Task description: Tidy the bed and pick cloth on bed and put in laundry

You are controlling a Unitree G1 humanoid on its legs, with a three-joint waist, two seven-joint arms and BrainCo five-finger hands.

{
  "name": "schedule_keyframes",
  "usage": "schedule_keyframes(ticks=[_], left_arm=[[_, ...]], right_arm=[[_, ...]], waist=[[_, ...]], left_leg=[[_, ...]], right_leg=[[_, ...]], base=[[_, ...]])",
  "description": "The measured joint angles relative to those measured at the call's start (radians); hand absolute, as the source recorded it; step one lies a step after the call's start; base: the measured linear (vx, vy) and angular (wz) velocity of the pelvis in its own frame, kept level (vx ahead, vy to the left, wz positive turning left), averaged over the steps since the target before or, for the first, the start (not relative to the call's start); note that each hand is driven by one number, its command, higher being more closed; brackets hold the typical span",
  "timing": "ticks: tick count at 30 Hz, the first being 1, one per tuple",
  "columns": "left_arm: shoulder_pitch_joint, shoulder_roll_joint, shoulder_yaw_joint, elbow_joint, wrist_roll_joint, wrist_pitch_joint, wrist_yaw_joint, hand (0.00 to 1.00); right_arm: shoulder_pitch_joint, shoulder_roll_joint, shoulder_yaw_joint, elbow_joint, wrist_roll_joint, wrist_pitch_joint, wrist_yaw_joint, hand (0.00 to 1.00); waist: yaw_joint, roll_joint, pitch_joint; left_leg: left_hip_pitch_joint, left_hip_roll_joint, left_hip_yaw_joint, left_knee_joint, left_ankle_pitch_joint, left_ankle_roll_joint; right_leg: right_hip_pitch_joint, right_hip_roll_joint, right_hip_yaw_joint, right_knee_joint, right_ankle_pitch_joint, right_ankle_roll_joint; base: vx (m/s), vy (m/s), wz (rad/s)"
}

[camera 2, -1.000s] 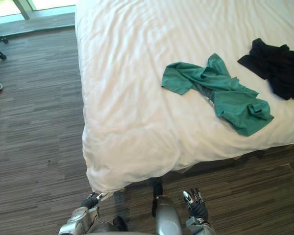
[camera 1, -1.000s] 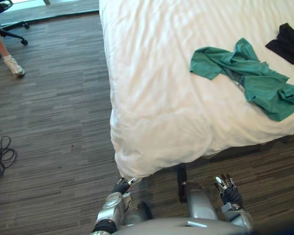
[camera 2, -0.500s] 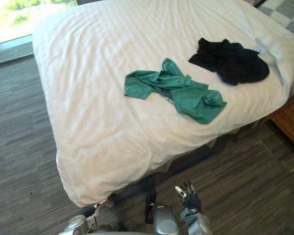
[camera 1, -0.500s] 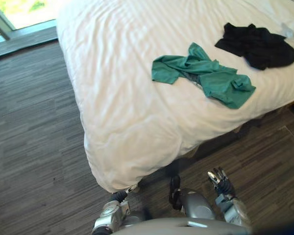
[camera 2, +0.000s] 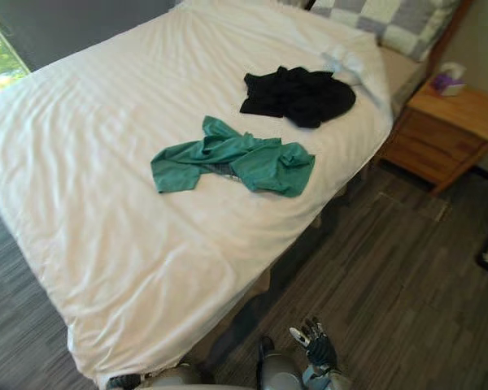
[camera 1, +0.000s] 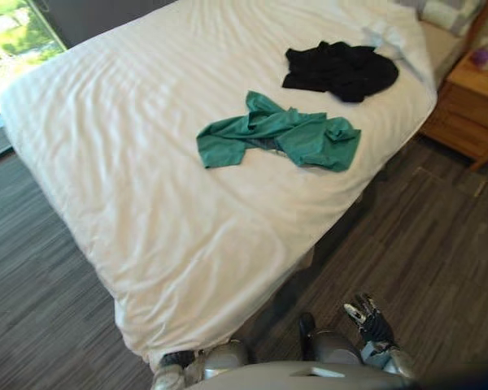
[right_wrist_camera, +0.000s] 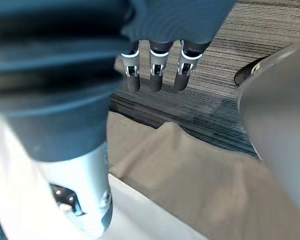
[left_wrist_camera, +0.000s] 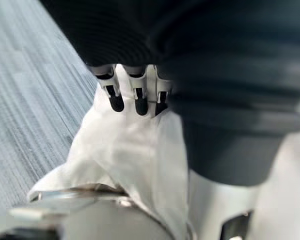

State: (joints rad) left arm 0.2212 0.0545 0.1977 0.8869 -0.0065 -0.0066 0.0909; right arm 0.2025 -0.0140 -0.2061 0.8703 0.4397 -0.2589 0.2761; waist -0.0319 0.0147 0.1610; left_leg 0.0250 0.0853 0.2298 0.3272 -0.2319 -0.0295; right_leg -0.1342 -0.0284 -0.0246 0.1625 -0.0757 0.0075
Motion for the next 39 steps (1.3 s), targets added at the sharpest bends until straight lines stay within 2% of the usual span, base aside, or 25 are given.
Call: schedule_keyframes(ticks=[2,4,6,7,8,9,13,14,16,17,18,19,20,21,22,23,25,27,29,30,31,32,34,36,39], left_arm=[[0.002,0.010,-0.027,0.005,0.010,-0.003,-0.014,0.00],[-0.009,0.020,-0.052,0.033,0.021,-0.015,-0.037,0.00],[-0.010,0.024,-0.062,0.051,0.020,-0.022,-0.042,0.00],[-0.011,0.026,-0.063,0.064,0.021,-0.023,-0.043,0.00],[-0.012,0.025,-0.063,0.080,0.022,-0.023,-0.043,0.00],[-0.006,0.024,-0.063,0.102,0.028,-0.021,-0.043,0.00],[0.028,0.030,-0.062,0.130,0.029,0.001,-0.048,0.00],[0.037,0.035,-0.062,0.137,0.030,0.002,-0.052,0.00],[0.034,0.047,-0.062,0.148,0.038,0.003,-0.063,0.00],[0.034,0.037,-0.062,0.148,0.040,0.000,-0.065,0.00],[0.034,0.037,-0.061,0.149,0.040,-0.001,-0.066,0.00],[0.029,0.052,-0.073,0.148,0.042,-0.002,-0.067,0.00],[0.031,0.068,-0.096,0.148,0.041,-0.002,-0.068,0.00],[0.032,0.079,-0.107,0.148,0.041,-0.002,-0.069,0.00],[0.023,0.094,-0.119,0.149,0.040,0.000,-0.070,0.00],[0.003,0.094,-0.135,0.152,0.040,0.002,-0.069,0.00],[-0.015,0.072,-0.160,0.153,0.040,0.002,-0.070,0.00],[-0.026,0.083,-0.167,0.154,0.040,0.002,-0.072,0.00],[-0.041,0.089,-0.189,0.131,0.043,-0.003,-0.080,0.00],[-0.041,0.088,-0.189,0.109,0.049,-0.005,-0.083,0.00],[-0.046,0.086,-0.188,0.104,0.050,-0.007,-0.084,0.00],[-0.049,0.089,-0.187,0.104,0.053,-0.007,-0.085,0.00],[-0.057,0.105,-0.186,0.109,0.060,-0.007,-0.085,0.00],[-0.072,0.098,-0.186,0.109,0.059,-0.012,-0.085,0.00],[-0.121,0.074,-0.188,0.109,0.057,-0.050,-0.090,0.00]], right_arm=[[0.013,0.008,-0.014,0.000,0.000,-0.008,0.007,0.00],[0.011,0.011,-0.040,0.000,0.004,-0.021,0.022,0.00],[0.012,0.013,-0.063,0.003,0.010,-0.034,0.027,0.00],[0.014,0.013,-0.069,0.010,0.010,-0.043,0.029,0.00],[0.020,0.014,-0.082,0.013,0.010,-0.044,0.030,0.00],[0.036,0.025,-0.107,0.013,0.008,-0.055,0.030,0.00],[0.052,0.049,-0.133,0.015,0.007,-0.067,0.021,0.00],[0.056,0.051,-0.132,0.023,0.008,-0.068,0.015,0.00],[0.063,0.045,-0.121,0.049,0.006,-0.064,0.000,0.00],[0.047,0.022,-0.114,0.066,0.009,-0.062,-0.007,0.00],[0.030,0.017,-0.120,0.074,0.008,-0.060,-0.010,0.00],[0.029,0.010,-0.127,0.082,0.008,-0.053,-0.016,0.00],[0.048,0.004,-0.129,0.102,0.008,-0.053,-0.018,0.00],[0.054,0.002,-0.129,0.112,0.007,-0.052,-0.018,0.00],[0.055,0.004,-0.119,0.118,0.007,-0.047,-0.018,0.00],[0.036,-0.007,-0.105,0.120,0.003,-0.046,-0.016,0.00],[0.003,-0.033,-0.104,0.130,-0.017,-0.042,-0.014,0.00],[-0.003,-0.021,-0.104,0.129,-0.038,-0.041,-0.009,0.00],[0.014,-0.015,-0.104,0.128,-0.065,-0.041,-0.004,0.00],[0.012,-0.009,-0.104,0.122,-0.073,-0.041,-0.001,0.00],[0.002,-0.003,-0.102,0.113,-0.073,-0.041,0.002,0.00],[-0.004,0.001,-0.097,0.109,-0.075,-0.041,0.005,0.00],[-0.011,0.006,-0.087,0.101,-0.117,-0.038,0.017,0.00],[-0.007,-0.006,-0.077,0.093,-0.141,-0.027,0.011,0.00],[-0.037,-0.033,-0.027,0.087,-0.150,0.042,-0.054,0.00]], waist=[[-0.008,0.002,-0.009],[-0.008,0.006,-0.010],[-0.008,0.009,-0.011],[-0.008,0.009,-0.011],[-0.007,0.012,-0.010],[-0.006,0.016,-0.011],[-0.006,0.002,-0.007],[-0.006,-0.017,-0.001],[-0.006,-0.024,-0.007],[0.009,-0.003,-0.015],[0.010,0.010,-0.008],[-0.015,-0.024,-0.007],[-0.036,-0.034,-0.015],[-0.032,-0.050,-0.025],[-0.022,-0.081,-0.031],[-0.015,-0.056,-0.023],[-0.013,-0.005,-0.025],[-0.033,-0.018,-0.011],[-0.025,-0.019,-0.020],[-0.017,-0.017,-0.021],[-0.011,0.004,-0.024],[-0.008,-0.010,-0.026],[-0.005,-0.023,-0.017],[-0.011,-0.016,-0.016],[-0.014,0.009,0.000]], left_leg=[[0.022,-0.005,0.018,-0.064,-0.001,-0.001],[0.062,-0.019,0.043,-0.151,-0.001,-0.001],[0.075,-0.024,0.064,-0.170,0.000,0.001],[0.083,-0.023,0.081,-0.174,0.000,0.001],[0.099,-0.020,0.111,-0.188,0.002,0.005],[0.120,-0.012,0.159,-0.203,0.006,0.010],[0.168,0.018,0.285,-0.185,-0.010,-0.013],[0.176,0.015,0.299,-0.159,-0.029,-0.030],[0.177,0.007,0.281,-0.183,-0.036,-0.021],[0.171,0.017,0.269,-0.222,-0.005,0.008],[0.162,0.032,0.307,-0.225,0.008,-0.002],[0.166,0.031,0.315,-0.221,0.026,-0.017],[0.172,0.026,0.312,-0.217,0.030,-0.023],[0.179,0.018,0.319,-0.216,0.030,-0.029],[0.184,-0.004,0.322,-0.214,0.030,-0.040],[0.168,-0.005,0.285,-0.237,0.026,-0.033],[0.147,0.014,0.230,-0.278,0.053,-0.004],[0.149,0.026,0.257,-0.261,0.064,-0.022],[0.154,0.053,0.276,-0.256,0.062,-0.030],[0.151,0.067,0.315,-0.258,0.062,-0.030],[0.142,0.083,0.352,-0.256,0.062,-0.030],[0.144,0.083,0.372,-0.252,0.065,-0.035],[0.161,0.078,0.412,-0.236,0.065,-0.048],[0.179,0.084,0.417,-0.227,0.066,-0.049],[0.181,0.085,0.392,-0.199,0.066,-0.050]], right_leg=[[0.002,-0.013,-0.039,-0.023,0.015,0.016],[0.004,-0.017,-0.048,-0.061,0.102,0.039],[0.004,-0.012,-0.046,-0.082,0.137,0.046],[0.004,-0.013,-0.051,-0.088,0.133,0.038],[0.006,-0.029,-0.105,-0.082,0.102,0.004],[0.004,-0.071,-0.252,-0.043,0.070,-0.014],[0.001,-0.162,-0.473,0.089,0.039,-0.054],[-0.010,-0.160,-0.480,0.115,0.072,-0.048],[-0.029,-0.124,-0.436,0.105,0.107,-0.026],[-0.047,-0.086,-0.399,0.070,0.138,0.014],[-0.077,-0.096,-0.408,0.158,0.088,-0.032],[-0.105,-0.189,-0.441,0.444,-0.063,-0.076],[-0.061,-0.267,-0.458,0.528,-0.122,-0.056],[-0.029,-0.295,-0.454,0.512,-0.136,-0.029],[-0.006,-0.256,-0.441,0.423,-0.172,0.006],[0.036,-0.187,-0.410,0.266,-0.154,-0.007],[0.059,-0.093,-0.384,0.103,-0.053,-0.012],[0.070,-0.084,-0.389,0.074,-0.051,-0.017],[0.128,-0.020,-0.373,-0.087,0.026,-0.008],[0.152,0.005,-0.382,-0.172,0.033,-0.005],[0.160,0.017,-0.398,-0.201,0.050,-0.010],[0.160,0.010,-0.409,-0.210,0.058,-0.008],[0.176,0.011,-0.414,-0.266,0.148,-0.024],[0.186,0.019,-0.402,-0.266,0.146,-0.028],[0.186,0.022,-0.398,-0.267,0.135,-0.043]], base=[[-0.05,0.130,-0.06],[-0.08,0.116,-0.23],[-0.10,0.031,-0.40],[-0.10,-0.014,-0.56],[-0.12,-0.029,-0.75],[-0.10,-0.028,-0.78],[-0.06,-0.080,-0.97],[-0.01,-0.097,-0.89],[-0.03,-0.081,-0.85],[-0.07,-0.090,-0.99],[-0.14,-0.112,-0.69],[-0.09,-0.149,-0.14],[-0.05,-0.151,-0.06],[0.05,-0.170,-0.46],[0.00,-0.157,-0.96],[-0.04,-0.132,-1.11],[-0.13,-0.044,-0.98],[-0.11,-0.056,-0.36],[-0.12,-0.086,-0.34],[-0.12,-0.053,-0.87],[-0.07,-0.033,-0.94],[-0.04,-0.015,-1.03],[-0.04,-0.022,-0.71],[-0.02,-0.002,-0.24],[-0.04,0.050,-0.07]])
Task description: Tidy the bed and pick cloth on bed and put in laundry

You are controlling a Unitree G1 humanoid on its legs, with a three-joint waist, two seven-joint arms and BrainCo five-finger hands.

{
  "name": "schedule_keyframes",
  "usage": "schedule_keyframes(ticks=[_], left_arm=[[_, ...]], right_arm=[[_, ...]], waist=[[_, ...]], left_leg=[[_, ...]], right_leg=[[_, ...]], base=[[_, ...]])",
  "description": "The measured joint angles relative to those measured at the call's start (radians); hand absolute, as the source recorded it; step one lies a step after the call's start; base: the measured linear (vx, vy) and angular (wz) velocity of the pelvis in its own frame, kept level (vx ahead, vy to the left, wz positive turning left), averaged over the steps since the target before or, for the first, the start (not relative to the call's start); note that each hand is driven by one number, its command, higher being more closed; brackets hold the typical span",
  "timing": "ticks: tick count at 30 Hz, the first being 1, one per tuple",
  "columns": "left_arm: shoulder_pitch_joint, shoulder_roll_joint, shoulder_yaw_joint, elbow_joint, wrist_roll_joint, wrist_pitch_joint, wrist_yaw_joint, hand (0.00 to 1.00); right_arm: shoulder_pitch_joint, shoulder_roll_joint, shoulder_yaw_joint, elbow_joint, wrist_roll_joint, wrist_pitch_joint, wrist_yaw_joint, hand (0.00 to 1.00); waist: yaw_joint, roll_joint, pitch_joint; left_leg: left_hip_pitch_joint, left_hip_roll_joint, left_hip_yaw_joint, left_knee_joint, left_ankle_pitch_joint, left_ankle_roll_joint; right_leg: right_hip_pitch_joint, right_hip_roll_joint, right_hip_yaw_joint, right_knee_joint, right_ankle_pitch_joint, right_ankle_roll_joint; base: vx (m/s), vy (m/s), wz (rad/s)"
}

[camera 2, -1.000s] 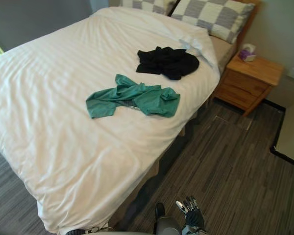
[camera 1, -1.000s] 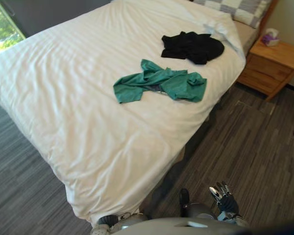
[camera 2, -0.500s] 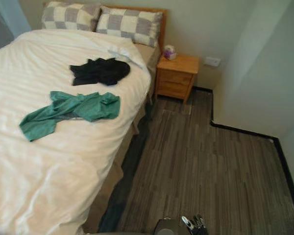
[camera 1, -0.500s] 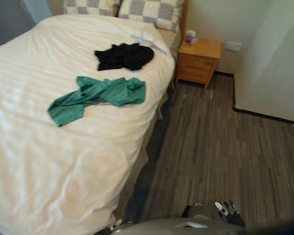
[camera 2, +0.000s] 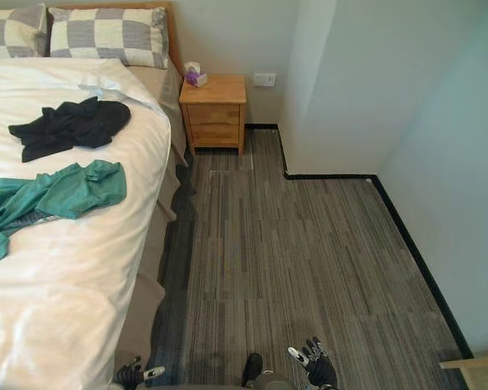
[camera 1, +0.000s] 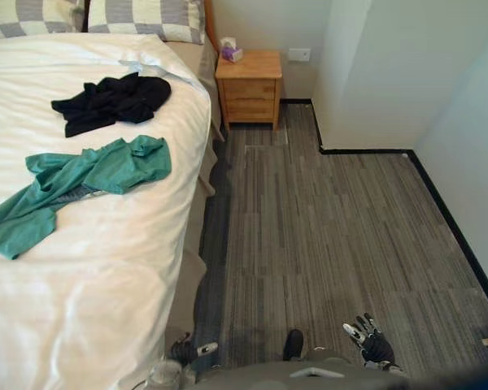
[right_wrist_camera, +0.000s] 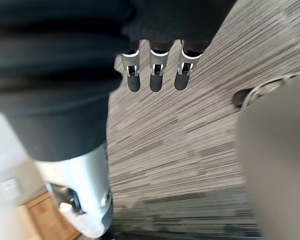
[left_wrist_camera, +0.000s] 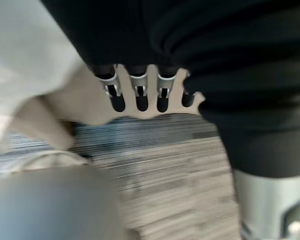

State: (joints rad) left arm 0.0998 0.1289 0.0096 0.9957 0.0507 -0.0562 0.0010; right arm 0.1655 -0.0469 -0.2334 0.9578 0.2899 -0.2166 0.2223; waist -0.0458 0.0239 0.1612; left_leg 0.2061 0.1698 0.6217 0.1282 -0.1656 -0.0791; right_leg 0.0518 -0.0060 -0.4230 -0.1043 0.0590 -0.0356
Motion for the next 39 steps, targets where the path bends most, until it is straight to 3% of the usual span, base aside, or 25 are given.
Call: schedule_keyframes(ticks=[3,4,5,7,10,12,16,17,21,23,26,29,30,32,34,39], left_arm=[[-0.004,-0.015,0.002,-0.015,-0.015,-0.038,-0.006,0.00],[-0.001,-0.018,0.002,-0.017,-0.044,-0.049,-0.004,0.00],[0.003,-0.025,0.001,-0.013,-0.079,-0.059,-0.003,0.00],[-0.007,-0.046,-0.007,0.011,-0.108,-0.061,-0.004,0.00],[-0.019,-0.073,-0.009,0.011,-0.120,-0.055,-0.016,0.00],[-0.024,-0.077,-0.008,0.025,-0.121,-0.034,-0.018,0.00],[-0.036,-0.079,0.013,0.048,-0.160,0.028,0.006,0.00],[-0.029,-0.107,0.176,0.069,-0.184,0.139,0.051,0.00],[-0.029,-0.102,0.176,0.069,-0.184,0.139,0.051,0.00],[-0.021,-0.103,0.177,0.067,-0.186,0.137,0.049,0.00],[-0.019,-0.099,0.195,0.064,-0.217,0.137,0.016,0.00],[-0.001,-0.092,0.198,0.046,-0.269,0.142,-0.045,0.00],[0.002,-0.094,0.203,0.046,-0.293,0.148,-0.077,0.00],[0.004,-0.073,0.228,0.046,-0.339,0.153,-0.111,0.00],[0.012,-0.063,0.229,0.048,-0.388,0.154,-0.127,0.00],[0.018,-0.064,0.201,0.067,-0.433,0.159,-0.129,0.00]], right_arm=[[-0.076,-0.013,0.051,0.024,-0.001,0.084,-0.087,0.00],[-0.115,-0.014,0.077,0.039,-0.007,0.118,-0.113,0.00],[-0.153,-0.013,0.101,0.064,-0.023,0.149,-0.131,0.00],[-0.172,-0.017,0.117,0.069,-0.039,0.181,-0.156,0.00],[-0.180,-0.032,0.120,0.094,-0.039,0.230,-0.206,0.00],[-0.179,-0.042,0.114,0.117,-0.038,0.247,-0.232,0.00],[-0.165,-0.045,0.073,0.149,-0.020,0.259,-0.254,0.00],[-0.137,-0.046,0.046,0.138,-0.017,0.288,-0.207,0.00],[-0.138,-0.046,0.045,0.139,-0.017,0.288,-0.207,0.00],[-0.134,-0.047,0.045,0.138,-0.016,0.285,-0.203,0.00],[-0.115,-0.040,0.029,0.135,0.002,0.234,-0.158,0.00],[-0.071,-0.033,-0.001,0.107,0.009,0.155,-0.104,0.00],[-0.049,-0.031,-0.020,0.098,0.022,0.112,-0.077,0.00],[-0.017,-0.010,-0.044,0.098,0.024,0.062,-0.057,0.00],[0.035,0.008,-0.053,0.099,0.022,0.011,-0.020,0.00],[0.070,0.003,-0.077,0.097,0.016,-0.015,-0.009,0.00]], waist=[[0.017,0.002,0.004],[0.040,-0.002,0.007],[0.053,0.013,0.003],[0.040,0.043,0.007],[0.035,0.044,0.007],[0.032,0.047,0.004],[0.027,0.042,0.004],[0.008,0.055,-0.040],[0.010,0.038,-0.030],[0.010,0.035,-0.028],[0.013,0.022,-0.026],[0.015,0.014,-0.026],[0.016,0.015,-0.027],[0.040,-0.006,-0.028],[0.042,-0.027,-0.040],[0.029,0.002,-0.039]], left_leg=[[-0.039,-0.023,-0.245,0.082,0.015,0.024],[-0.051,-0.057,-0.361,0.085,0.008,0.040],[-0.048,-0.098,-0.444,0.057,0.002,0.053],[-0.031,-0.098,-0.443,0.028,-0.007,0.063],[-0.014,-0.098,-0.442,0.009,-0.012,0.055],[-0.008,-0.085,-0.455,-0.008,-0.030,0.030],[0.005,-0.065,-0.479,-0.024,-0.068,0.016],[0.051,-0.043,-0.536,-0.047,-0.077,-0.010],[0.037,-0.090,-0.550,-0.022,0.006,0.015],[0.032,-0.095,-0.551,-0.014,0.014,0.020],[0.009,-0.087,-0.547,-0.007,0.004,0.032],[0.000,-0.062,-0.514,-0.030,-0.032,0.026],[-0.008,-0.035,-0.486,-0.045,-0.081,0.013],[-0.016,-0.028,-0.465,-0.040,-0.092,0.014],[-0.011,-0.027,-0.461,-0.039,-0.097,0.013],[0.010,-0.028,-0.433,-0.038,-0.100,0.001]], right_leg=[[-0.017,-0.001,0.081,0.000,0.002,0.003],[-0.029,-0.002,0.131,0.000,0.002,0.003],[-0.047,0.003,0.164,0.000,0.002,0.003],[-0.058,0.016,0.159,0.000,0.011,0.007],[-0.056,0.016,0.160,0.000,0.024,0.016],[-0.056,0.027,0.155,0.000,0.026,0.015],[-0.047,0.042,0.133,0.000,0.030,0.011],[-0.022,0.079,0.147,0.000,0.034,-0.028],[-0.009,0.035,0.152,0.000,0.020,-0.024],[-0.001,0.027,0.149,0.000,0.014,-0.024],[-0.009,0.026,0.122,0.000,0.012,-0.023],[-0.024,0.044,0.090,0.000,0.015,-0.019],[-0.036,0.065,0.070,0.000,0.017,-0.016],[-0.044,0.064,0.070,0.000,0.024,-0.007],[-0.042,0.066,0.078,0.000,0.024,-0.007],[-0.040,0.070,0.108,0.000,0.025,-0.008]], base=[[-0.02,0.017,-0.70],[0.03,0.041,-1.31],[0.02,0.059,-1.26],[0.00,0.120,-0.54],[-0.02,0.149,-0.08],[-0.02,0.141,0.16],[-0.02,0.096,0.13],[0.03,0.056,0.02],[0.07,0.037,-0.01],[0.05,0.043,0.15],[0.01,0.070,0.31],[-0.04,0.124,0.34],[-0.03,0.153,0.20],[-0.01,0.145,-0.02],[0.04,0.108,-0.12],[0.11,0.154,-0.21]])
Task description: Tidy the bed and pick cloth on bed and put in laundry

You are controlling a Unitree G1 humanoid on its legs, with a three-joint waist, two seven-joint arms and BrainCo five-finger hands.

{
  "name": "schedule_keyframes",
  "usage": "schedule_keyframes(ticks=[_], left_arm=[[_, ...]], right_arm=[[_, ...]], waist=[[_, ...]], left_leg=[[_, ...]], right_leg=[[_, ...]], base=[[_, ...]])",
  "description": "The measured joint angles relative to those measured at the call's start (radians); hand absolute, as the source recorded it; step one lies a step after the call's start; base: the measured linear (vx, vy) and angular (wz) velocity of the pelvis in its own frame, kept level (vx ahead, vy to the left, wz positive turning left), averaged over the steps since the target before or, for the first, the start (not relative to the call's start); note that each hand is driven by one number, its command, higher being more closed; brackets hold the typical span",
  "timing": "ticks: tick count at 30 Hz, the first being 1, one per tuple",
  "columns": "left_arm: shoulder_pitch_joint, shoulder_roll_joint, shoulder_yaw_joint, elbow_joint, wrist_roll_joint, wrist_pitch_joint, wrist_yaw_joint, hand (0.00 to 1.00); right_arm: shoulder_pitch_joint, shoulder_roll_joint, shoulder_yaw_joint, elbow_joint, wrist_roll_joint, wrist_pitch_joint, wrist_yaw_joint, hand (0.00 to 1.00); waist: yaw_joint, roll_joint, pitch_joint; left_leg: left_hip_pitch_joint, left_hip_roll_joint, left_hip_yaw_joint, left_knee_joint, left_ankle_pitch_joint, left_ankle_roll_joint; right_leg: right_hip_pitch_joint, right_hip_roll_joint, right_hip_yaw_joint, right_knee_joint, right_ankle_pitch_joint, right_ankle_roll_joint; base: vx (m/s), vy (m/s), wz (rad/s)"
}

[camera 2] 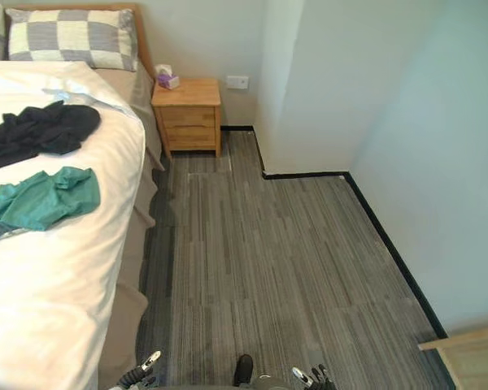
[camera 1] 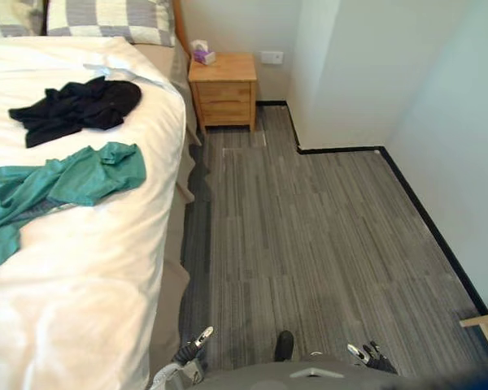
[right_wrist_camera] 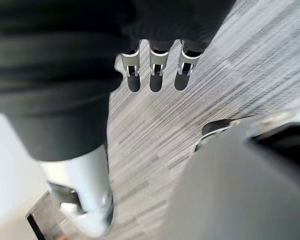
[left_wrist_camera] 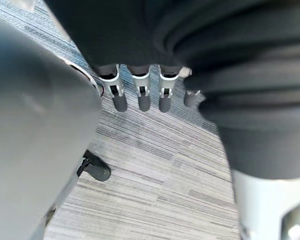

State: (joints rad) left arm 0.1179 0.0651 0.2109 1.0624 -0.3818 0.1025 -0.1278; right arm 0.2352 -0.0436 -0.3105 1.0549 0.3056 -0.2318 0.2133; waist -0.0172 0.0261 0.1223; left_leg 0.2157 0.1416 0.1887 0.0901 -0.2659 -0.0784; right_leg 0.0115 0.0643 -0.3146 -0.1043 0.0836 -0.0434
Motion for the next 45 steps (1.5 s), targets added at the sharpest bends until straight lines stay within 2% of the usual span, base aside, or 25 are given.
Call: schedule_keyframes(ticks=[3,9,12,15,17,19,21,22,23,24,25,26,28,31,33,35,36,37,38,39,40,41,43,44,45], left_arm=[[-0.010,-0.002,-0.020,0.002,0.001,-0.003,-0.001,0.00],[-0.012,0.002,-0.047,-0.001,0.057,-0.042,0.004,0.00],[-0.012,0.002,-0.032,-0.028,0.091,-0.065,0.019,0.00],[-0.008,-0.008,-0.003,-0.072,0.097,-0.072,0.026,0.00],[-0.003,-0.022,-0.005,-0.105,0.101,-0.083,0.024,0.00],[0.003,-0.025,-0.005,-0.120,0.101,-0.085,0.023,0.00],[0.015,-0.030,-0.004,-0.145,0.100,-0.085,0.023,0.00],[0.019,-0.038,-0.003,-0.154,0.098,-0.085,0.022,0.00],[0.028,-0.061,-0.004,-0.153,0.095,-0.084,0.022,0.00],[0.031,-0.074,0.006,-0.150,0.092,-0.086,0.024,0.00],[0.035,-0.070,0.015,-0.158,0.089,-0.090,0.026,0.00],[0.035,-0.059,0.017,-0.160,0.089,-0.092,0.023,0.00],[0.040,-0.039,0.016,-0.170,0.092,-0.092,0.025,0.00],[0.049,-0.043,0.014,-0.151,0.097,-0.099,0.025,0.00],[0.048,-0.026,-0.004,-0.126,0.101,-0.112,0.025,0.00],[0.042,0.005,-0.050,-0.101,0.104,-0.131,0.025,0.00],[0.036,0.024,-0.070,-0.098,0.120,-0.143,0.024,0.00],[0.034,0.030,-0.106,-0.089,0.123,-0.145,0.023,0.00],[0.030,0.034,-0.117,-0.089,0.124,-0.147,0.023,0.00],[0.025,0.040,-0.131,-0.087,0.119,-0.148,0.024,0.00],[0.025,0.039,-0.138,-0.085,0.116,-0.141,0.024,0.00],[0.022,0.039,-0.141,-0.082,0.116,-0.134,0.024,0.00],[-0.003,0.035,-0.143,-0.056,0.116,-0.109,0.024,0.00],[-0.018,0.027,-0.141,-0.051,0.116,-0.102,0.024,0.00],[-0.020,0.028,-0.136,-0.051,0.122,-0.098,0.023,0.00]], right_arm=[[-0.004,-0.006,0.001,0.002,-0.018,0.000,0.000,0.00],[-0.010,-0.018,0.012,0.003,-0.025,0.021,-0.001,0.00],[-0.018,-0.018,0.044,-0.004,-0.039,0.041,-0.003,0.00],[-0.002,-0.033,0.082,-0.059,-0.054,0.055,-0.003,0.00],[0.007,-0.043,0.089,-0.088,-0.055,0.057,-0.009,0.00],[0.015,-0.041,0.092,-0.108,-0.055,0.057,-0.017,0.00],[0.023,-0.037,0.094,-0.130,-0.057,0.055,-0.020,0.00],[0.037,-0.040,0.104,-0.155,-0.063,0.045,-0.020,0.00],[0.051,-0.060,0.113,-0.184,-0.070,0.028,-0.017,0.00],[0.046,-0.069,0.113,-0.187,-0.078,0.024,-0.017,0.00],[0.045,-0.074,0.126,-0.193,-0.096,0.017,-0.017,0.00],[0.053,-0.055,0.133,-0.191,-0.097,0.014,-0.012,0.00],[0.073,-0.033,0.131,-0.182,-0.100,0.005,-0.003,0.00],[0.074,-0.039,0.113,-0.165,-0.153,0.005,0.003,0.00],[0.068,-0.023,0.086,-0.130,-0.173,0.003,-0.001,0.00],[0.048,-0.014,0.059,-0.093,-0.170,-0.004,-0.004,0.00],[0.043,-0.002,0.045,-0.088,-0.168,-0.011,-0.007,0.00],[0.041,0.001,0.044,-0.080,-0.159,-0.016,-0.006,0.00],[0.038,0.000,0.044,-0.075,-0.153,-0.017,-0.005,0.00],[0.033,-0.004,0.049,-0.075,-0.150,-0.019,0.001,0.00],[0.033,-0.007,0.052,-0.077,-0.146,-0.033,0.009,0.00],[0.034,-0.008,0.052,-0.077,-0.137,-0.038,0.015,0.00],[0.033,-0.003,0.056,-0.084,-0.102,-0.053,0.024,0.00],[0.036,0.005,0.060,-0.089,-0.086,-0.057,0.029,0.00],[0.056,0.015,0.063,-0.089,-0.079,-0.059,0.033,0.00]], waist=[[0.006,0.010,0.005],[0.007,0.002,0.009],[0.008,-0.016,0.022],[0.012,-0.004,0.045],[0.023,0.007,0.059],[0.030,0.008,0.061],[0.033,0.008,0.062],[0.033,0.015,0.062],[0.036,0.065,0.056],[0.042,0.078,0.056],[0.045,0.069,0.062],[0.040,0.046,0.065],[0.031,-0.005,0.046],[0.035,0.005,0.014],[0.034,-0.017,-0.014],[0.019,-0.041,-0.008],[0.001,-0.060,0.000],[-0.014,-0.050,0.007],[-0.021,-0.051,0.008],[-0.021,-0.050,0.009],[-0.024,-0.046,0.011],[-0.030,-0.038,0.011],[-0.059,-0.026,0.019],[-0.072,-0.035,0.024],[-0.075,-0.053,0.026]], left_leg=[[-0.002,-0.006,-0.006,0.019,0.003,-0.003],[-0.016,-0.042,-0.006,0.055,0.066,-0.007],[-0.113,-0.039,0.003,0.264,0.066,-0.007],[-0.277,0.025,0.024,0.618,0.094,0.000],[-0.344,0.040,0.038,0.734,0.008,0.006],[-0.361,0.043,0.073,0.692,-0.023,0.007],[-0.363,0.041,0.112,0.569,-0.025,0.002],[-0.350,0.036,0.135,0.433,-0.027,-0.002],[-0.336,0.053,0.134,0.270,-0.012,0.004],[-0.339,0.066,0.151,0.272,0.027,0.023],[-0.331,0.066,0.187,0.274,0.028,0.020],[-0.317,0.047,0.197,0.273,0.028,0.020],[-0.295,0.010,0.220,0.292,0.007,0.033],[-0.271,-0.002,0.245,0.305,-0.014,0.068],[-0.244,-0.046,0.237,0.273,-0.045,0.073],[-0.194,-0.087,0.225,0.246,-0.062,0.081],[-0.142,-0.112,0.205,0.224,-0.068,0.090],[-0.087,-0.115,0.185,0.200,-0.075,0.096],[-0.055,-0.115,0.175,0.184,-0.075,0.097],[0.003,-0.112,0.159,0.147,-0.075,0.098],[0.049,-0.093,0.147,0.111,-0.075,0.097],[0.062,-0.079,0.135,0.095,-0.075,0.097],[0.100,-0.018,0.099,0.063,-0.054,0.062],[0.113,0.000,0.069,0.057,-0.045,0.046],[0.127,-0.003,0.050,0.052,-0.045,0.042]], right_leg=[[0.012,-0.006,-0.003,0.000,-0.007,-0.002],[0.032,-0.054,-0.019,0.000,-0.030,0.011],[0.031,-0.075,-0.014,0.001,-0.045,0.009],[0.052,-0.062,0.002,0.005,-0.052,-0.001],[0.052,-0.072,0.046,0.055,-0.080,0.000],[0.064,-0.085,0.074,0.074,-0.095,0.008],[0.064,-0.097,0.103,0.087,-0.107,0.017],[0.062,-0.098,0.116,0.087,-0.111,0.024],[0.068,-0.059,0.134,0.090,-0.116,0.039],[0.040,-0.056,0.135,0.148,-0.132,0.030],[-0.030,-0.094,0.134,0.360,-0.211,0.025],[-0.035,-0.120,0.135,0.434,-0.270,0.038],[-0.017,-0.167,0.160,0.431,-0.359,0.074],[0.021,-0.172,0.197,0.394,-0.365,0.096],[-0.018,-0.208,0.198,0.508,-0.406,0.129],[-0.122,-0.269,0.198,0.795,-0.398,0.153],[-0.184,-0.316,0.196,0.977,-0.327,0.154],[-0.219,-0.339,0.192,1.115,-0.239,0.144],[-0.229,-0.343,0.188,1.158,-0.248,0.136],[-0.266,-0.338,0.183,1.211,-0.299,0.100],[-0.311,-0.310,0.166,1.209,-0.343,0.074],[-0.330,-0.291,0.156,1.187,-0.359,0.072],[-0.390,-0.219,0.120,0.986,-0.370,0.079],[-0.394,-0.199,0.124,0.788,-0.336,0.096],[-0.366,-0.196,0.140,0.592,-0.257,0.103]], base=[[0.08,0.124,0.12],[0.04,0.080,0.13],[0.01,0.043,-0.01],[0.01,0.016,-0.18],[0.05,0.052,-0.45],[0.07,0.075,-0.48],[0.05,0.112,-0.47],[0.05,0.176,-0.58],[0.11,0.150,-0.67],[0.19,0.145,-0.73],[0.26,0.111,-0.48],[0.26,0.108,-0.29],[0.22,0.079,-0.15],[0.28,0.097,-0.31],[0.32,0.119,-0.10],[0.33,0.132,0.30],[0.41,0.118,0.61],[0.38,0.065,0.64],[0.40,0.021,0.47],[0.37,-0.020,0.26],[0.37,-0.052,0.21],[0.29,-0.090,0.30],[0.46,-0.239,0.63],[0.55,-0.309,0.84],[0.54,-0.297,0.76]])
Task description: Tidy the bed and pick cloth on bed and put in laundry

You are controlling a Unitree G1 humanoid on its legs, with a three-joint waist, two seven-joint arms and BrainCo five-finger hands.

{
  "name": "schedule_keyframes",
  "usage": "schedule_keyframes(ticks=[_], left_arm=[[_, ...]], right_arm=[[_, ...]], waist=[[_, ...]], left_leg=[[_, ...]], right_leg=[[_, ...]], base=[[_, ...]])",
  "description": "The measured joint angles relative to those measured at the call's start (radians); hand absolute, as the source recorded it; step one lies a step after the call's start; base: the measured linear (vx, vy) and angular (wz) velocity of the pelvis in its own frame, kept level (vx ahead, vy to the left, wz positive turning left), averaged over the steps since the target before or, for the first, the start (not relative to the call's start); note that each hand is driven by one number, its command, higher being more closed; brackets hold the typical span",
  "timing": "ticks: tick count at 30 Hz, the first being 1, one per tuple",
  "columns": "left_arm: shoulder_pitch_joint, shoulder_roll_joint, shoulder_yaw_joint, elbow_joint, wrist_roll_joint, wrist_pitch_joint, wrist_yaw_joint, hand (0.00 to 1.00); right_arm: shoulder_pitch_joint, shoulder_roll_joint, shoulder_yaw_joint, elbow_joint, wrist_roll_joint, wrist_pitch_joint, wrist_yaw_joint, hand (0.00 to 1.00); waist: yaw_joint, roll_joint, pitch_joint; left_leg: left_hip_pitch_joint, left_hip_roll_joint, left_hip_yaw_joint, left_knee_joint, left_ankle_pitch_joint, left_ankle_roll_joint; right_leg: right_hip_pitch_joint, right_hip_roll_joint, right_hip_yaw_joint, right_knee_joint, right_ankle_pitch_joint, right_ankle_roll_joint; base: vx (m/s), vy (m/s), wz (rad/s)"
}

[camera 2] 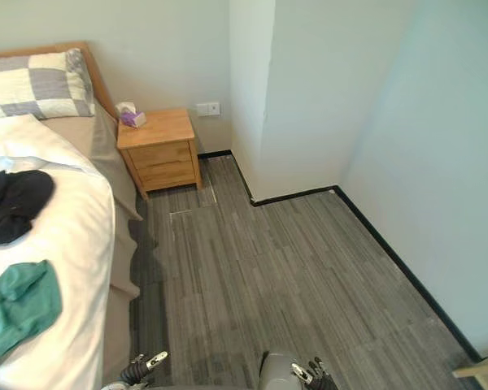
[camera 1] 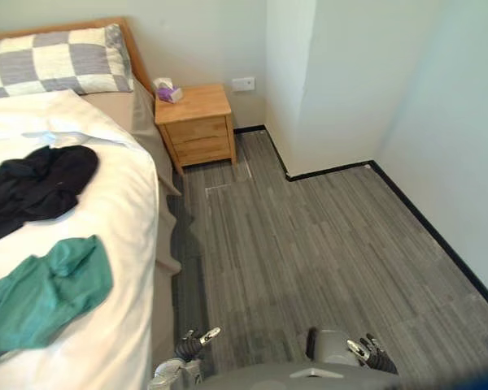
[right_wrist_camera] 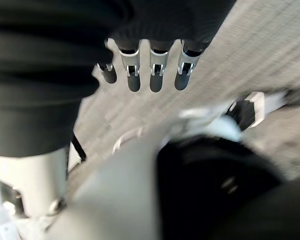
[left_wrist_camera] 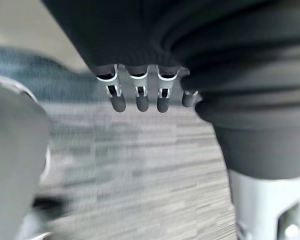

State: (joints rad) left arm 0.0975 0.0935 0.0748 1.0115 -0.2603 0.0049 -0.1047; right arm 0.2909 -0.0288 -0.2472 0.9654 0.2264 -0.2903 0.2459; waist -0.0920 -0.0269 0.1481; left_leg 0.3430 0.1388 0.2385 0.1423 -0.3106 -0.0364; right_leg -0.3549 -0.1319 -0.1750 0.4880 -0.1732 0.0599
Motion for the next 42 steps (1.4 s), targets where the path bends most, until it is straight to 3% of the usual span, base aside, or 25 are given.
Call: schedule_keyframes(ticks=[1,2,3,4,9,12,13,16,18,22,23,24,25,26,28,29,30,31,32,33,34,35,37,39,42], left_arm=[[-0.015,-0.016,0.007,0.011,-0.004,0.006,0.001,0.00],[-0.016,-0.024,0.005,0.009,-0.004,0.006,-0.002,0.00],[-0.017,-0.038,0.006,-0.004,-0.002,0.005,-0.001,0.00],[-0.034,-0.055,0.008,-0.015,0.001,0.001,-0.001,0.00],[0.011,-0.083,0.065,0.004,0.044,0.002,0.003,0.00],[0.022,-0.097,0.104,-0.010,0.044,0.007,0.023,0.00],[0.029,-0.096,0.143,-0.028,0.034,0.002,0.026,0.00],[0.048,-0.097,0.181,-0.077,0.034,-0.022,0.039,0.00],[0.057,-0.093,0.179,-0.117,0.035,-0.038,0.037,0.00],[0.033,-0.101,0.179,-0.136,0.039,-0.059,0.017,0.00],[0.032,-0.098,0.175,-0.133,0.040,-0.056,0.015,0.00],[0.033,-0.099,0.167,-0.126,0.041,-0.053,0.014,0.00],[0.031,-0.076,0.169,-0.125,0.042,-0.050,0.016,0.00],[0.031,-0.073,0.164,-0.126,0.046,-0.048,0.017,0.00],[0.017,-0.061,0.153,-0.125,0.051,-0.033,0.018,0.00],[0.011,-0.044,0.143,-0.124,0.055,-0.032,0.019,0.00],[0.008,-0.043,0.118,-0.112,0.055,-0.020,0.024,0.00],[0.008,-0.043,0.106,-0.087,0.043,-0.013,0.024,0.00],[0.007,-0.030,0.102,-0.075,0.044,-0.006,0.029,0.00],[0.008,-0.030,0.100,-0.074,0.045,-0.001,0.035,0.00],[0.007,-0.033,0.090,-0.070,0.044,0.016,0.042,0.00],[0.004,-0.030,0.077,-0.053,0.045,0.030,0.043,0.00],[0.002,-0.022,0.071,-0.046,0.044,0.037,0.049,0.00],[0.003,-0.009,0.029,-0.035,0.030,0.056,0.066,0.00],[-0.004,0.011,-0.040,-0.023,-0.014,0.069,0.067,0.00]], right_arm=[[-0.009,0.002,-0.031,0.007,0.019,0.002,0.007,0.00],[-0.016,-0.001,-0.042,0.006,0.024,0.002,0.006,0.00],[-0.018,0.001,-0.048,0.004,0.024,0.003,0.007,0.00],[-0.017,0.005,-0.048,-0.008,0.029,0.003,0.011,0.00],[0.019,-0.003,-0.023,-0.035,0.026,0.004,0.007,0.00],[0.013,-0.020,-0.021,-0.027,0.025,0.016,0.004,0.00],[-0.004,-0.025,-0.018,-0.028,0.022,0.027,0.007,0.00],[-0.013,-0.036,-0.016,-0.022,-0.005,0.037,0.007,0.00],[-0.023,-0.036,-0.012,-0.022,-0.009,0.052,0.008,0.00],[-0.101,-0.011,-0.004,-0.027,-0.015,0.066,0.024,0.00],[-0.113,-0.008,0.002,-0.032,-0.015,0.066,0.032,0.00],[-0.113,-0.008,0.003,-0.031,-0.017,0.066,0.038,0.00],[-0.119,0.023,0.005,-0.012,-0.017,0.087,0.038,0.00],[-0.120,0.030,0.009,-0.011,-0.020,0.092,0.043,0.00],[-0.143,0.047,0.014,-0.004,-0.037,0.121,0.050,0.00],[-0.156,0.050,0.015,0.002,-0.036,0.132,0.048,0.00],[-0.149,0.042,0.015,0.004,-0.037,0.140,0.041,0.00],[-0.142,0.025,0.015,0.020,-0.037,0.149,0.028,0.00],[-0.139,0.018,0.022,0.035,-0.047,0.165,0.019,0.00],[-0.139,0.011,0.021,0.036,-0.054,0.168,0.015,0.00],[-0.145,0.008,0.016,0.042,-0.055,0.173,0.008,0.00],[-0.150,-0.002,-0.003,0.057,-0.055,0.176,-0.007,0.00],[-0.166,0.001,-0.017,0.064,-0.054,0.186,-0.013,0.00],[-0.174,-0.025,0.005,0.054,-0.075,0.185,-0.014,0.00],[-0.191,-0.031,0.025,0.048,-0.094,0.182,-0.009,0.00]], waist=[[0.003,0.037,0.021],[0.009,0.045,0.026],[0.011,0.040,0.029],[0.007,0.048,0.064],[0.001,0.061,-0.001],[0.002,0.080,-0.011],[0.007,0.084,-0.008],[0.039,0.084,0.003],[0.070,0.071,0.001],[0.113,0.052,0.010],[0.112,0.049,0.012],[0.110,0.056,0.013],[0.117,0.010,0.011],[0.112,0.003,0.008],[0.119,0.001,0.021],[0.132,-0.010,0.027],[0.134,0.008,0.010],[0.139,0.013,0.001],[0.138,-0.023,-0.035],[0.137,-0.023,-0.042],[0.133,-0.011,-0.046],[0.123,-0.003,-0.046],[0.106,-0.003,-0.024],[0.106,0.020,-0.015],[0.100,0.017,-0.009]], left_leg=[[0.024,0.031,-0.033,0.001,-0.010,-0.047],[0.015,0.018,-0.045,-0.003,-0.012,-0.049],[-0.002,-0.018,-0.070,-0.021,-0.007,-0.044],[0.009,-0.049,-0.098,-0.060,0.089,-0.003],[0.051,0.017,-0.116,0.028,0.065,-0.015],[-0.053,0.076,-0.171,0.267,0.129,-0.079],[-0.176,0.104,-0.219,0.515,0.250,-0.114],[-0.413,0.136,-0.220,0.957,0.172,-0.089],[-0.520,0.113,-0.194,0.983,0.116,-0.077],[-0.639,0.015,-0.004,0.618,0.043,-0.008],[-0.637,-0.021,0.077,0.422,0.107,0.021],[-0.627,-0.043,0.127,0.271,0.241,0.085],[-0.574,-0.101,0.156,0.239,0.258,0.157],[-0.566,-0.114,0.153,0.223,0.256,0.172],[-0.599,-0.061,0.234,0.353,0.238,0.197],[-0.600,-0.058,0.310,0.327,0.196,0.147],[-0.566,-0.059,0.344,0.211,0.210,0.131],[-0.550,-0.074,0.350,0.194,0.178,0.214],[-0.542,-0.130,0.349,0.195,0.145,0.197],[-0.538,-0.144,0.342,0.196,0.128,0.206],[-0.524,-0.170,0.314,0.205,0.095,0.203],[-0.493,-0.203,0.272,0.195,0.075,0.206],[-0.394,-0.245,0.215,0.145,0.068,0.201],[-0.283,-0.251,0.163,0.076,0.071,0.197],[-0.170,-0.251,0.012,0.015,0.078,0.181]], right_leg=[[0.055,0.023,-0.050,-0.034,0.079,-0.063],[0.067,0.023,-0.049,-0.033,0.071,-0.074],[0.072,0.003,-0.045,-0.014,0.059,-0.077],[0.027,-0.027,-0.034,0.163,0.050,-0.087],[0.040,-0.005,-0.060,0.134,-0.102,-0.072],[0.108,0.034,-0.098,0.105,-0.163,-0.088],[0.178,0.062,-0.105,0.044,-0.177,-0.093],[0.350,0.106,-0.114,-0.105,-0.170,-0.124],[0.452,0.104,-0.117,-0.185,-0.163,-0.110],[0.601,0.046,-0.101,-0.300,-0.156,-0.077],[0.644,0.023,-0.117,-0.315,-0.163,-0.045],[0.675,0.018,-0.129,-0.315,-0.174,-0.023],[0.716,-0.024,-0.145,-0.316,-0.177,0.001],[0.717,-0.030,-0.154,-0.311,-0.151,0.009],[0.757,-0.008,-0.144,-0.358,0.014,0.020],[0.789,-0.014,-0.144,-0.373,0.056,0.054],[0.809,0.003,-0.147,-0.373,0.080,0.065],[0.835,0.006,-0.147,-0.370,0.078,0.061],[0.830,-0.037,-0.159,-0.332,0.081,0.063],[0.810,-0.054,-0.157,-0.279,0.087,0.070],[0.754,-0.091,-0.158,-0.118,0.123,0.119],[0.665,-0.135,-0.140,0.115,0.194,0.125],[0.524,-0.176,-0.117,0.459,0.120,0.119],[0.420,-0.178,-0.128,0.588,0.024,0.074],[0.287,-0.162,-0.138,0.468,-0.096,0.059]], base=[[0.45,-0.203,0.50],[0.50,-0.208,0.40],[0.38,-0.163,0.45],[0.32,-0.228,0.77],[0.33,-0.217,0.52],[0.42,-0.238,0.24],[0.41,-0.182,0.15],[0.40,-0.126,0.00],[0.43,-0.060,-0.18],[0.51,0.069,-0.32],[0.59,0.146,-0.08],[0.74,0.178,0.24],[0.49,0.117,0.46],[0.68,0.191,0.59],[0.54,0.232,0.56],[0.36,0.239,0.49],[0.26,0.225,0.38],[0.27,0.179,0.51],[0.30,0.119,0.44],[0.36,0.085,0.57],[0.46,0.127,0.59],[0.41,0.128,0.72],[0.38,0.113,0.81],[0.37,0.080,0.87],[0.35,-0.028,1.33]])
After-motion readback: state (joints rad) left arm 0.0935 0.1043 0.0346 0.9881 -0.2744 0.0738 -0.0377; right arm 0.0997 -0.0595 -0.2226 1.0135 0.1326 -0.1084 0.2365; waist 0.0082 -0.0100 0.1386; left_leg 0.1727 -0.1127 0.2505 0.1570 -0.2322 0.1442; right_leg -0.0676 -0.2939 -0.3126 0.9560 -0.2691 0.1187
